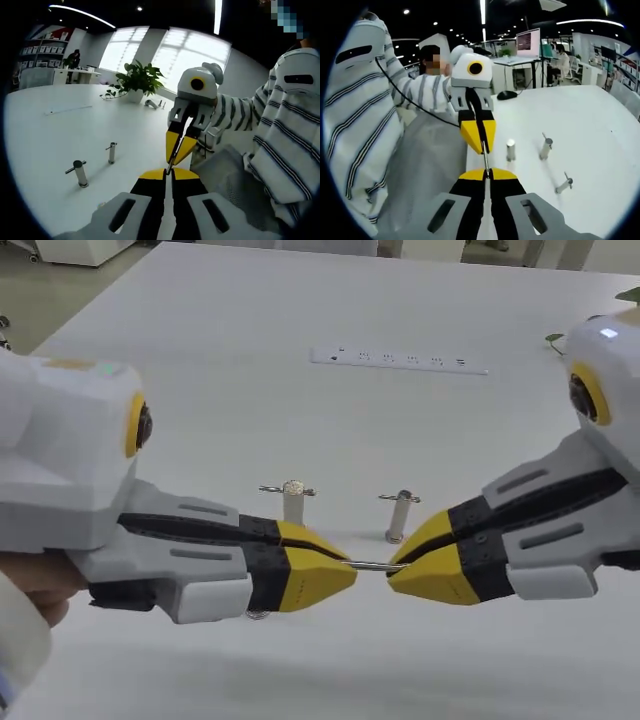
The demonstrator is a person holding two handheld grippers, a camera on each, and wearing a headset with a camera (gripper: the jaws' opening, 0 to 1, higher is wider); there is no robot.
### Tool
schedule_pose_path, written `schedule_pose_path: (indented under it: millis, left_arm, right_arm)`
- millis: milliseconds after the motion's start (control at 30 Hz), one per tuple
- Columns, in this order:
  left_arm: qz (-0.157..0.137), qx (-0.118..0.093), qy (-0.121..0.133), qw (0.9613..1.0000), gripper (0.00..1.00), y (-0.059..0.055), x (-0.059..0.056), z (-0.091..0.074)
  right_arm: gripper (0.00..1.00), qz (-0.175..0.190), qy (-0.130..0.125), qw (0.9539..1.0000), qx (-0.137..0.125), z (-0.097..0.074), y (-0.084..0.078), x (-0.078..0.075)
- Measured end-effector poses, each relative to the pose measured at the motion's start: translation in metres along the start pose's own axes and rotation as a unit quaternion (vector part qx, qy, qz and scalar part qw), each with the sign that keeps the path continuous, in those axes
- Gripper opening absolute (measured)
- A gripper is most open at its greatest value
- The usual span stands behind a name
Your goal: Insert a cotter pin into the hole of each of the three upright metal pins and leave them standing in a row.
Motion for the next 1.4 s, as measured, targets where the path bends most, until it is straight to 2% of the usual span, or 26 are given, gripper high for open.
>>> schedule_pose_path:
  millis: [100, 233, 467, 700, 833, 1133, 1267, 1400]
  left_arm:
    - [0.008, 0.007, -0.001, 0.9999, 0.02, -0.003, 0.001, -0.001]
    - [0.04, 0.009, 0.005, 0.9992, 0.03, -0.005, 0.004, -0.002]
    - [0.07, 0.007, 0.032, 0.997, 0.18, -0.008, 0.017, -0.01]
    - [0.087, 0.044, 0.065, 0.993, 0.28, -0.023, 0.036, -0.026]
    - [0.079, 0.049, 0.079, 0.9925, 0.33, -0.031, 0.046, -0.035]
    - [0.073, 0.091, 0.082, 0.9897, 0.34, -0.054, 0.059, -0.044]
    - [0.058, 0.091, 0.078, 0.9911, 0.34, -0.063, 0.064, -0.045]
    - [0.055, 0.102, 0.085, 0.9897, 0.34, -0.071, 0.07, -0.046]
  right_arm:
    - [0.03, -0.001, -0.003, 1.0, 0.002, 0.003, -0.002, 0.002]
    - [0.03, 0.008, -0.009, 0.9999, 0.004, 0.006, -0.004, 0.0]
    - [0.03, 0.045, -0.046, 0.9979, 0.004, 0.013, -0.01, -0.011]
    - [0.03, 0.05, -0.065, 0.9965, 0.015, 0.026, -0.017, -0.015]
    - [0.03, 0.058, -0.08, 0.9949, 0.021, 0.038, -0.021, -0.02]
    - [0.03, 0.075, -0.097, 0.9922, 0.025, 0.061, -0.024, -0.026]
    - [0.03, 0.075, -0.098, 0.9917, 0.035, 0.067, -0.026, -0.027]
    - [0.03, 0.079, -0.103, 0.9909, 0.037, 0.072, -0.024, -0.03]
Point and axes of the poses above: the centre of the closed fingertips' face, and the gripper's own axes: z roughly forward along the fingers, x roughly to its left, y roughly out of its top, the point moved 4 cm from there along -z, roughly backward along the fingers, and after that the axes turned 10 degrees about z, right-handed, at the moved point
